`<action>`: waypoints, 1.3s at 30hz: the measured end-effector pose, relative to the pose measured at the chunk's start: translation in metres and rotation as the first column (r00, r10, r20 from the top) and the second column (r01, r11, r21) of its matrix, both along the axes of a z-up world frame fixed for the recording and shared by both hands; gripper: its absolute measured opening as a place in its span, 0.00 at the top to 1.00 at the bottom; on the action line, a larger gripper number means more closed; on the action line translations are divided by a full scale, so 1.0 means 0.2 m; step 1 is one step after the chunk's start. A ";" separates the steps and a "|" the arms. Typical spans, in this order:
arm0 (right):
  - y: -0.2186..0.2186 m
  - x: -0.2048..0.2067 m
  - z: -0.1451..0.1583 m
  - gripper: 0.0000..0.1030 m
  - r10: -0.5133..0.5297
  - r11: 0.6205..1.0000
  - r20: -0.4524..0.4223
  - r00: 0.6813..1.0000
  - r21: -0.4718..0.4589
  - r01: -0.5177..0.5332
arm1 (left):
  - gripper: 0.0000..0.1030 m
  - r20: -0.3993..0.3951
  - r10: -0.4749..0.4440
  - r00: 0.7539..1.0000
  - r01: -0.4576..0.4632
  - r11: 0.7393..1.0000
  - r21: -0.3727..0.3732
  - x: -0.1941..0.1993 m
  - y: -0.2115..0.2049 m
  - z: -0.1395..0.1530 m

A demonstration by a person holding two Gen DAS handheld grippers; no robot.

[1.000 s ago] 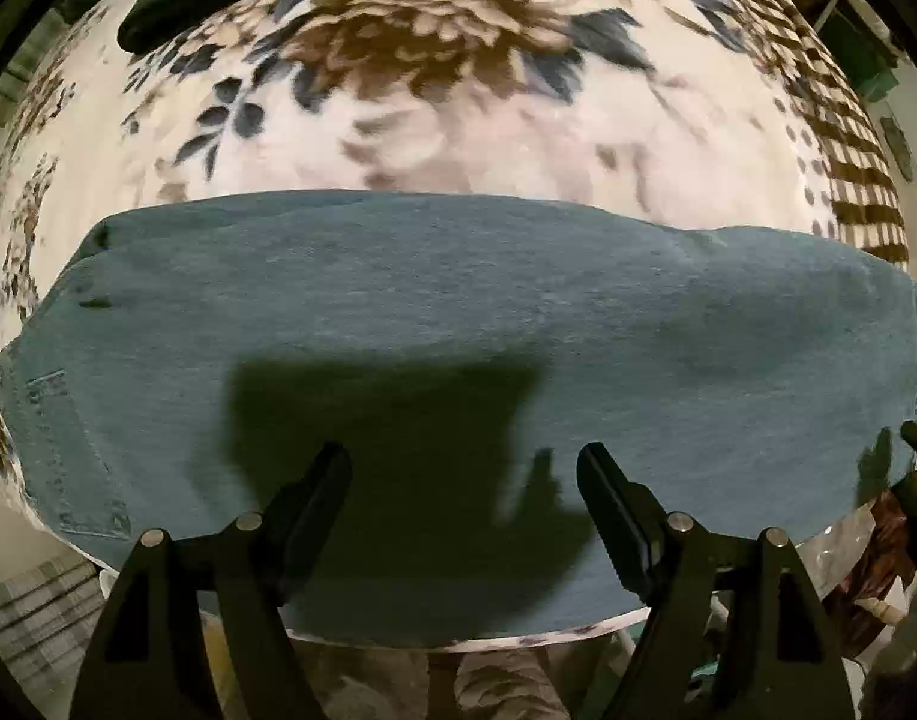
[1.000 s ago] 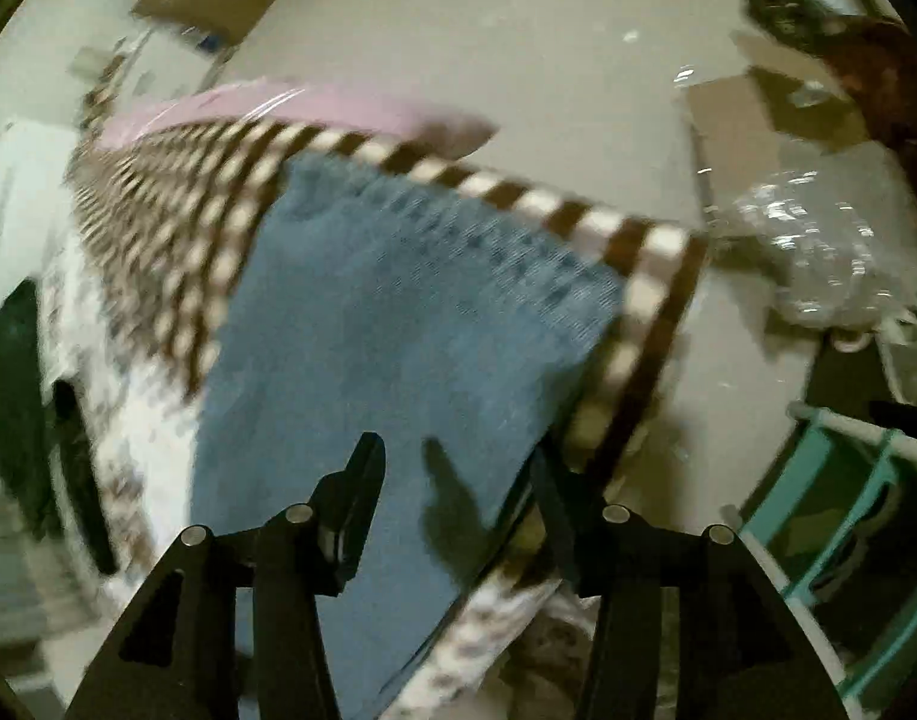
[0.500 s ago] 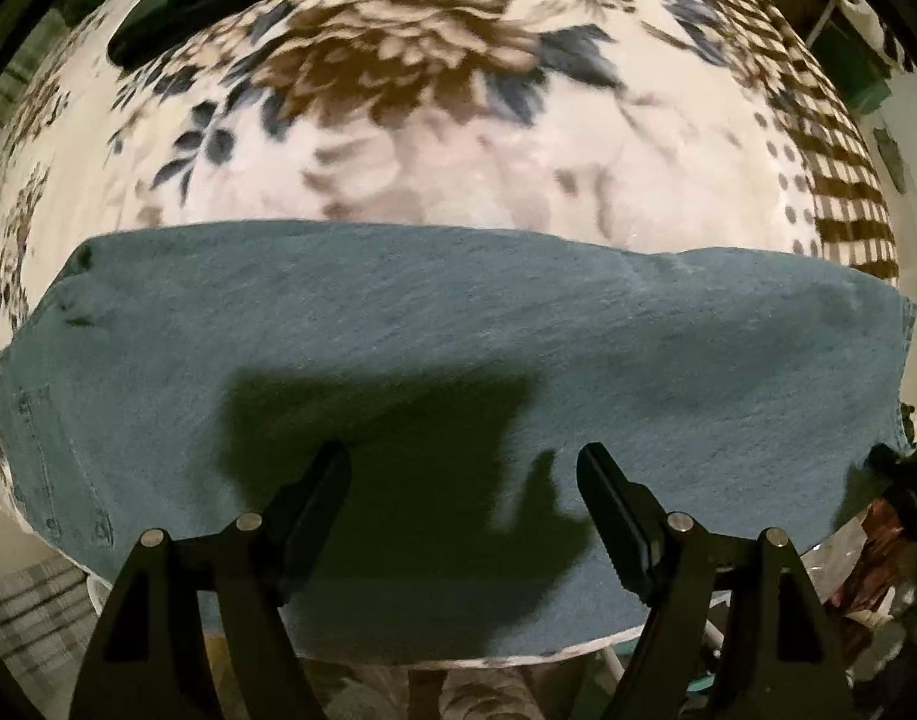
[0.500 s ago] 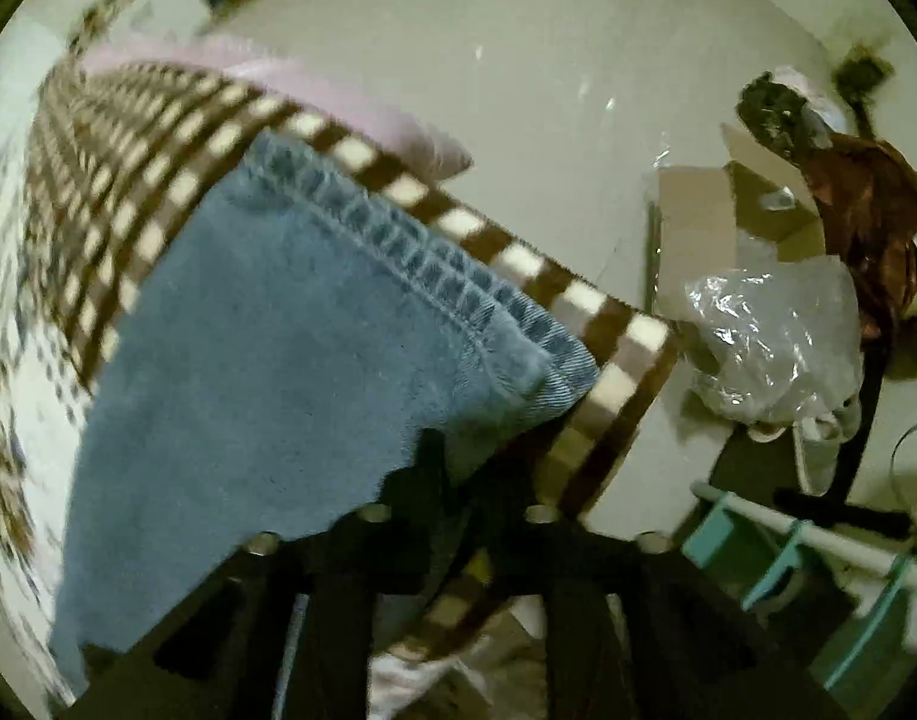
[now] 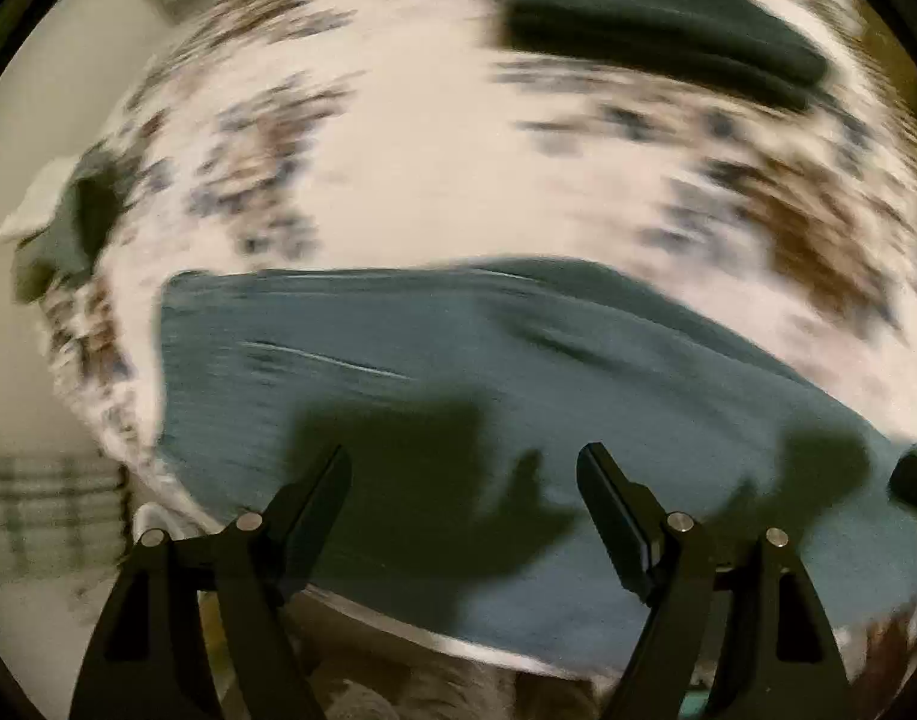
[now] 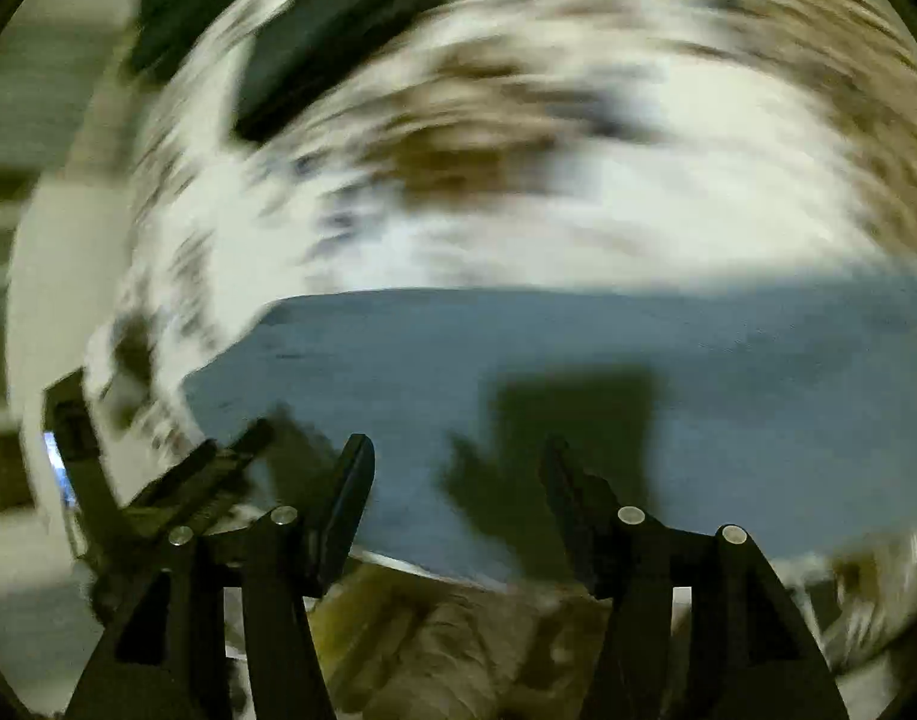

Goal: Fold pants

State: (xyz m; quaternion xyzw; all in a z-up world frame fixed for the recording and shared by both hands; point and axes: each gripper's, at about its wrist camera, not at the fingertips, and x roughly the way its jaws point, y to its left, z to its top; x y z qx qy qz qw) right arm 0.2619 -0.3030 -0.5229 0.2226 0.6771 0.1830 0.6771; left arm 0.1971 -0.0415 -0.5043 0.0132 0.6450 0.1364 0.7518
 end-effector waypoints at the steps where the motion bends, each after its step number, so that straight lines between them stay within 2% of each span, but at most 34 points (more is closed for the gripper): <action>1: 0.12 0.07 -0.01 0.41 0.043 0.999 0.015 0.999 -0.010 -0.043 | 0.26 -0.011 0.043 0.999 -0.043 0.999 0.013 0.02 0.12 -0.04; 3: 0.34 0.24 -0.08 0.42 0.136 0.990 0.014 0.991 -0.028 -0.136 | 0.26 -0.026 0.098 0.995 -0.098 0.995 0.031 0.05 0.28 -0.11; 6: 0.65 0.41 -0.21 0.44 0.278 0.957 -0.022 0.960 -0.075 -0.279 | 0.26 -0.056 0.169 0.984 -0.167 0.985 0.036 0.09 0.47 -0.22; 8: 0.79 0.46 -0.32 0.45 0.359 0.928 -0.080 0.930 -0.072 -0.365 | 0.26 -0.071 0.191 0.979 -0.190 0.982 0.019 0.12 0.56 -0.25; 9: 0.83 0.47 -0.38 0.50 0.381 0.919 -0.109 0.918 -0.068 -0.389 | 0.26 -0.078 0.199 0.977 -0.199 0.980 0.012 0.12 0.58 -0.27; 11: 0.86 0.48 -0.42 0.60 0.390 0.913 -0.112 0.914 -0.077 -0.399 | 0.26 -0.086 0.201 0.976 -0.202 0.979 -0.006 0.13 0.61 -0.29; 12: 0.87 0.47 -0.43 0.86 0.403 0.908 -0.102 0.910 -0.077 -0.411 | 0.26 -0.088 0.197 0.976 -0.199 0.980 -0.010 0.14 0.62 -0.29; 13: 0.86 0.46 -0.42 0.93 0.397 0.910 -0.086 0.914 -0.095 -0.404 | 0.26 -0.096 0.191 0.977 -0.194 0.981 -0.018 0.14 0.62 -0.30; 16: 0.81 0.45 -0.32 0.95 0.316 0.941 -0.026 0.948 -0.116 -0.317 | 0.26 -0.102 0.177 0.979 -0.182 0.982 -0.042 0.15 0.63 -0.31; 18: 0.77 0.43 -0.31 0.96 0.239 0.964 -0.033 0.970 -0.110 -0.242 | 0.26 -0.099 0.166 0.981 -0.172 0.983 -0.059 0.15 0.63 -0.30; 21: 0.80 0.42 -0.35 0.95 0.245 0.957 -0.050 0.968 -0.145 -0.250 | 0.26 -0.100 0.148 0.984 -0.154 0.986 -0.063 0.16 0.61 -0.30; 23: 0.83 0.46 -0.37 0.91 0.226 0.960 -0.068 0.972 -0.153 -0.234 | 0.26 -0.105 0.146 0.984 -0.154 0.986 -0.070 0.15 0.62 -0.30; 24: 0.84 0.47 -0.37 0.83 0.227 0.961 -0.074 0.971 -0.148 -0.235 | 0.26 -0.106 0.149 0.983 -0.158 0.985 -0.074 0.15 0.63 -0.29; 25: 0.84 0.48 -0.35 0.64 0.227 0.961 -0.067 0.972 -0.150 -0.235 | 0.26 -0.102 0.154 0.983 -0.163 0.983 -0.082 0.15 0.64 -0.28; 27: 0.79 0.45 -0.27 0.45 0.193 0.969 -0.022 0.981 -0.155 -0.194 | 0.26 -0.089 0.157 0.984 -0.166 0.981 -0.100 0.13 0.66 -0.25; 29: 0.72 0.38 -0.21 0.45 0.139 0.978 -0.003 0.990 -0.156 -0.137 | 0.26 -0.083 0.153 0.985 -0.163 0.978 -0.127 0.09 0.66 -0.22; 31: 0.59 0.26 -0.19 0.42 0.049 0.986 -0.028 0.998 -0.161 -0.052 | 0.26 -0.087 0.140 0.986 -0.151 0.979 -0.138 0.03 0.63 -0.20; 33: 0.42 0.08 -0.20 0.42 -0.079 0.984 -0.080 0.994 -0.169 0.065 | 0.26 -0.103 0.115 0.988 -0.129 0.981 -0.143 -0.05 0.58 -0.19; 35: 0.25 -0.11 -0.24 0.42 -0.216 0.962 -0.142 0.966 -0.198 0.186 | 0.26 -0.130 0.088 0.988 -0.107 0.984 -0.145 -0.14 0.52 -0.21; 37: 0.08 -0.31 -0.30 0.42 -0.346 0.929 -0.204 0.916 -0.209 0.305 | 0.26 -0.166 0.086 0.982 -0.111 0.982 -0.152 -0.23 0.47 -0.24; 39: -0.03 -0.50 -0.38 0.43 -0.430 0.899 -0.267 0.862 -0.216 0.382 | 0.26 -0.215 0.097 0.972 -0.136 0.975 -0.176 -0.32 0.45 -0.30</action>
